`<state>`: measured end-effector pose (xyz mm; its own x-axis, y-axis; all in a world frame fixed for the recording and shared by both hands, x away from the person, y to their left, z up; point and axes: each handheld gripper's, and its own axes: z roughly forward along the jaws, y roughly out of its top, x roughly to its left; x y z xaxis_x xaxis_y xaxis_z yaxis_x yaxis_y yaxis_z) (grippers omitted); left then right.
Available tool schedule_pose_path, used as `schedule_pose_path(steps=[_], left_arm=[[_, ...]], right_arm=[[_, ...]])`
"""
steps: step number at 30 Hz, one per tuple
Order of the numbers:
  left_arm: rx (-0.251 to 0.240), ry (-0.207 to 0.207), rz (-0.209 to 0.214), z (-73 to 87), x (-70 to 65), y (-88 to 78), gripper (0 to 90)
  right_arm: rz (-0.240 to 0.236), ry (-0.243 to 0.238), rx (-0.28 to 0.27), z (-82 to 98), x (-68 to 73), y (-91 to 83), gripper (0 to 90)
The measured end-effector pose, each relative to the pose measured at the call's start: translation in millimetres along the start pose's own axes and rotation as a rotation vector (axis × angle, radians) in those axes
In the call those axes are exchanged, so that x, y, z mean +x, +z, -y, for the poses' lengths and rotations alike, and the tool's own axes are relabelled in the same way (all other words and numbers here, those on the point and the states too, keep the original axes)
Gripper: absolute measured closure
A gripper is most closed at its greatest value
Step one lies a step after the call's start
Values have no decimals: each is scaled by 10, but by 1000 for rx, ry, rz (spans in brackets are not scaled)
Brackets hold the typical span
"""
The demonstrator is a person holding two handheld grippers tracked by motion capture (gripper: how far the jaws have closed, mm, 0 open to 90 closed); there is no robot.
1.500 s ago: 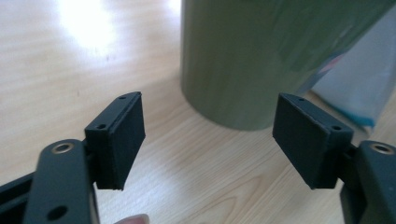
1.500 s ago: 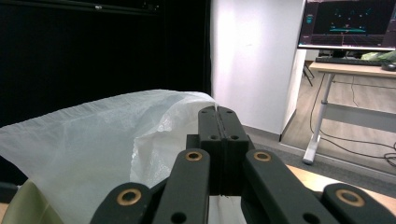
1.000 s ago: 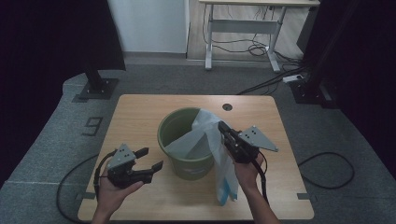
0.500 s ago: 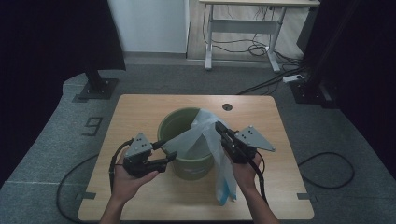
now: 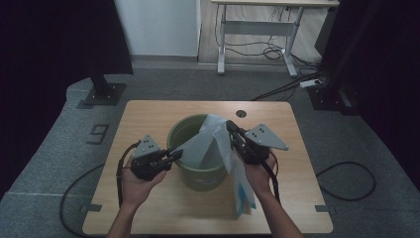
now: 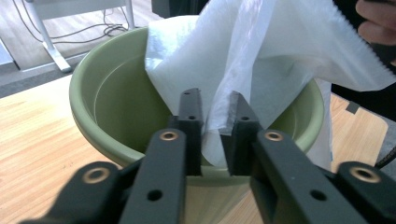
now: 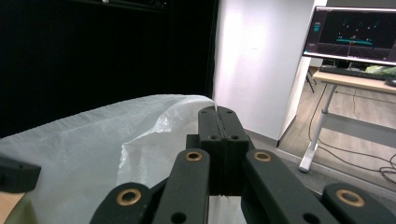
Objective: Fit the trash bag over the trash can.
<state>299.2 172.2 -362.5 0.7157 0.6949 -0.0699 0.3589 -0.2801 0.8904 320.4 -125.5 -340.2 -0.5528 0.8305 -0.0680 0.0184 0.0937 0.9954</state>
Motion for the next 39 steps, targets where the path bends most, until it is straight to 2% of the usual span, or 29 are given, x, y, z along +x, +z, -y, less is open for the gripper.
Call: schedule_pose_path(steps=[4, 5, 11, 19, 28, 39], left_arm=[[-9, 1, -20, -63, 77, -5, 837], [-14, -1, -26, -82, 102, -11, 845], [-30, -3, -43, -156, 190, -61, 875], [-56, -22, -101, -159, 320, -178, 894], [-42, -20, -114, -112, 337, -163, 894], [-5, -12, -95, -17, 313, -109, 885]], right_arm=[[3, -18, -3, -159, -2, 96, 886], [3, -34, -3, -245, 3, 148, 887], [-2, -58, -5, -437, 58, 290, 887], [-15, -86, -18, -524, 145, 322, 886], [-5, -91, -2, -444, 176, 319, 885], [16, -121, 53, -18, 196, 260, 883]])
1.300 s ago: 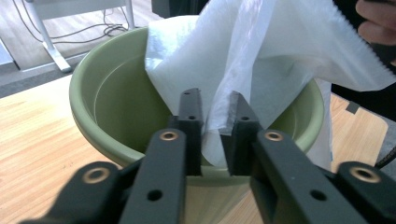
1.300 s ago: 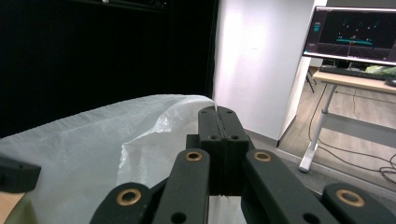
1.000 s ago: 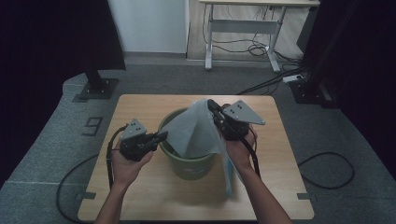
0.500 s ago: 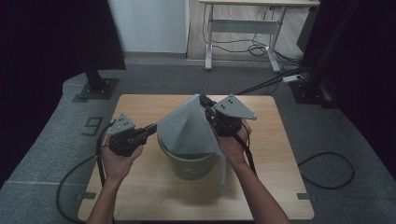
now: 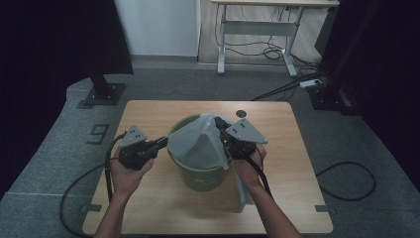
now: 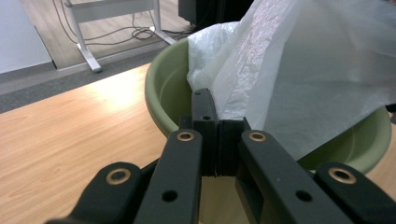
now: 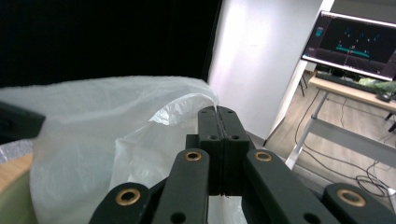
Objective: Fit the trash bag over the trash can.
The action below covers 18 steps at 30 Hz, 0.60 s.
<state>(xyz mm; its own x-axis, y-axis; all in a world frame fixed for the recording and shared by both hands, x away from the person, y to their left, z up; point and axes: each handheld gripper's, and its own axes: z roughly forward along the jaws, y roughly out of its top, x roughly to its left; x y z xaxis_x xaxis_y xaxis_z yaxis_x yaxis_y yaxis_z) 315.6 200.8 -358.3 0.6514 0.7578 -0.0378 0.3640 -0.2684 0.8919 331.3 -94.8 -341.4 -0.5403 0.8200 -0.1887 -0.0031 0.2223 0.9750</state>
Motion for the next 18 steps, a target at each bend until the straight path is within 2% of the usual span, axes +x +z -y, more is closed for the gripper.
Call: schedule_pose_path(steps=[5, 7, 11, 13, 14, 17, 18], left_arm=[[23, 14, 26, 44, -65, 27, 856], [24, 13, 51, 62, -82, 35, 836], [39, 12, 69, 102, -108, 57, 841], [45, 16, 71, 119, -123, 67, 843], [49, 16, 76, 133, -136, 76, 847], [49, 16, 80, 145, -153, 87, 839], [50, 18, 84, 148, -160, 93, 801]], right_arm=[[-6, -14, 26, 178, 44, -45, 883], [-14, -12, 34, 240, 61, -78, 884], [-30, 0, 47, 361, 91, -152, 884], [-50, 35, 47, 415, 87, -188, 884], [-76, 75, 48, 457, 76, -213, 884], [-98, 101, 52, 483, 71, -235, 884], [-122, 125, 57, 504, 69, -250, 884]])
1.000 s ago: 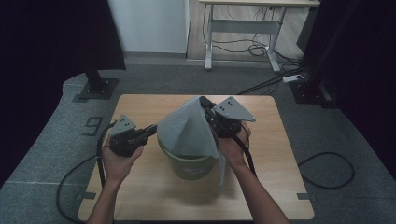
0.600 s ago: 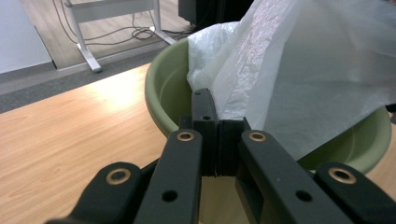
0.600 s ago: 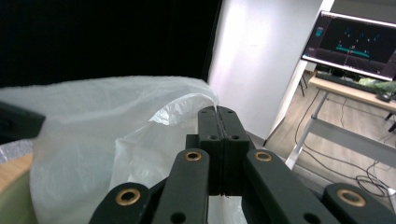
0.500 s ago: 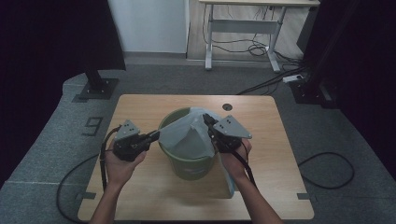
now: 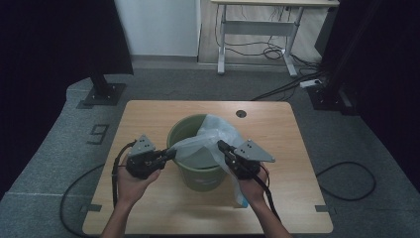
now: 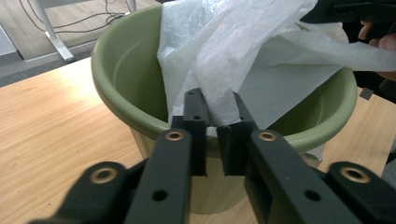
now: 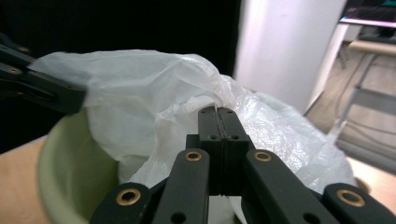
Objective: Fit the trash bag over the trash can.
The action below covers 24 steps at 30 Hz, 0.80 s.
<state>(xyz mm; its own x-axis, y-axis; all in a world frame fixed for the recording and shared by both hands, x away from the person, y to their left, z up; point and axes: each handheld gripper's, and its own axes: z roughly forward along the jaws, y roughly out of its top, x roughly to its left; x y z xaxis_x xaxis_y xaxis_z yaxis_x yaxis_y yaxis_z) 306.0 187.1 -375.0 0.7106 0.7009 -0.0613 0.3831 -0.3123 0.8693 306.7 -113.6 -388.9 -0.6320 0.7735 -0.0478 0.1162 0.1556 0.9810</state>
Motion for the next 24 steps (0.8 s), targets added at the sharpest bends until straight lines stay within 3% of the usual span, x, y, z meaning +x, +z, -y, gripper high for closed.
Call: schedule_pose_path(steps=[1, 6, 10, 12, 13, 14, 16, 18, 19, 20, 21, 22, 23, 24], left_arm=[[2, 0, 1, -3, -7, 9, 801], [-55, 23, -49, -64, -70, 9, 492], [-73, 52, -74, -131, -105, 29, 444], [-67, 56, -72, -147, -99, 55, 475], [-68, 57, -62, -146, -90, 68, 540], [-67, 54, -39, -142, -79, 86, 684], [-52, 62, -8, -130, -67, 129, 734], [-52, 62, 0, -116, -66, 153, 834], [-52, 51, 3, -110, -64, 158, 834], [-52, 41, -1, -103, -55, 163, 878], [-52, 41, -1, -103, -55, 163, 893], [-46, 30, -4, -101, -44, 165, 897], [-43, 17, -3, -97, -31, 168, 897], [-38, 8, -5, -93, -18, 174, 897]], right_arm=[[0, 0, 0, 0, 0, 0, 884], [-15, 6, 13, 30, -6, -20, 885], [-24, -7, 13, 24, 11, -40, 885], [-28, -9, 12, 15, 16, -50, 885], [-31, -8, 10, 12, 14, -55, 884], [-40, 2, 4, 8, 3, -66, 883], [-45, 11, -2, 8, -6, -72, 880], [-63, 31, -15, 17, -28, -87, 847], [-63, 31, -15, 17, -28, -87, 847], [-80, 36, -23, 27, -38, -102, 790], [-80, 36, -23, 27, -38, -102, 790], [-83, 38, -40, 29, -33, -141, 653], [-83, 38, -40, 29, -33, -141, 653], [-67, 36, -58, 26, -19, -181, 591]])
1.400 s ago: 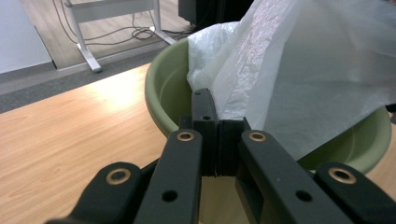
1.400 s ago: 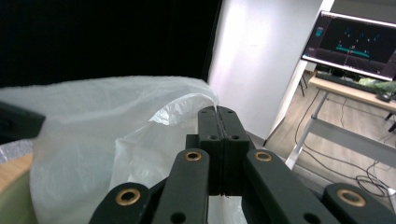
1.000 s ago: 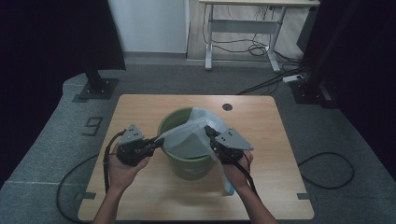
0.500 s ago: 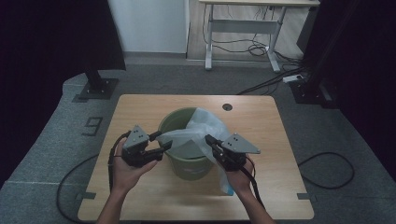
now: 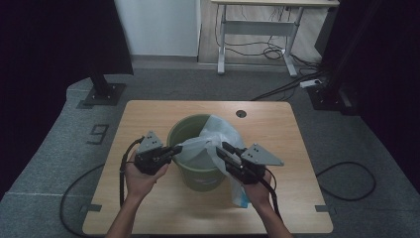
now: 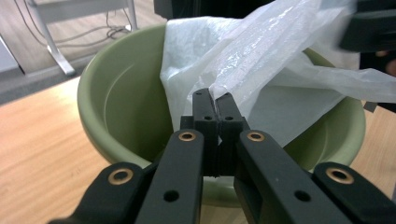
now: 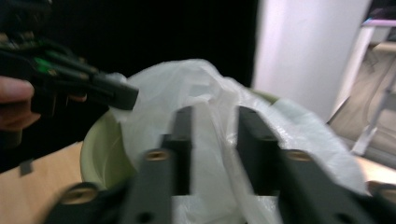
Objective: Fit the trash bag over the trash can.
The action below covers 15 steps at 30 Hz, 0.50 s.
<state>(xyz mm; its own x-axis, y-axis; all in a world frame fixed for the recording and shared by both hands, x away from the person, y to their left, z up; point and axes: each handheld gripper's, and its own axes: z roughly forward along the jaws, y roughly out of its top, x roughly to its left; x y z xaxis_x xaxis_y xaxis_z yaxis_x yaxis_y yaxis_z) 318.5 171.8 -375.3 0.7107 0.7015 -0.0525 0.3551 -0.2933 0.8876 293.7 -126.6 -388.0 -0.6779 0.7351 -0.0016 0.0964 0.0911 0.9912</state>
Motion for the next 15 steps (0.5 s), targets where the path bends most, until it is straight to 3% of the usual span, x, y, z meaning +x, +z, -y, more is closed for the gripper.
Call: schedule_pose_path(steps=[2, 4, 7, 10, 15], left_arm=[[5, -9, -15, 13, 19, 12, 898], [8, -17, -14, 25, 32, 29, 898], [15, -15, -13, 38, 24, 49, 898], [19, -18, -12, 49, 24, 61, 898], [22, -27, -14, 56, 45, 59, 898]], right_arm=[[52, -39, -53, -32, 53, -168, 458], [60, -46, -66, -41, 58, -232, 433], [99, -33, -91, 10, 20, -507, 368], [124, -13, -81, 90, -25, -620, 350], [168, 35, -28, 391, -110, -739, 315]])
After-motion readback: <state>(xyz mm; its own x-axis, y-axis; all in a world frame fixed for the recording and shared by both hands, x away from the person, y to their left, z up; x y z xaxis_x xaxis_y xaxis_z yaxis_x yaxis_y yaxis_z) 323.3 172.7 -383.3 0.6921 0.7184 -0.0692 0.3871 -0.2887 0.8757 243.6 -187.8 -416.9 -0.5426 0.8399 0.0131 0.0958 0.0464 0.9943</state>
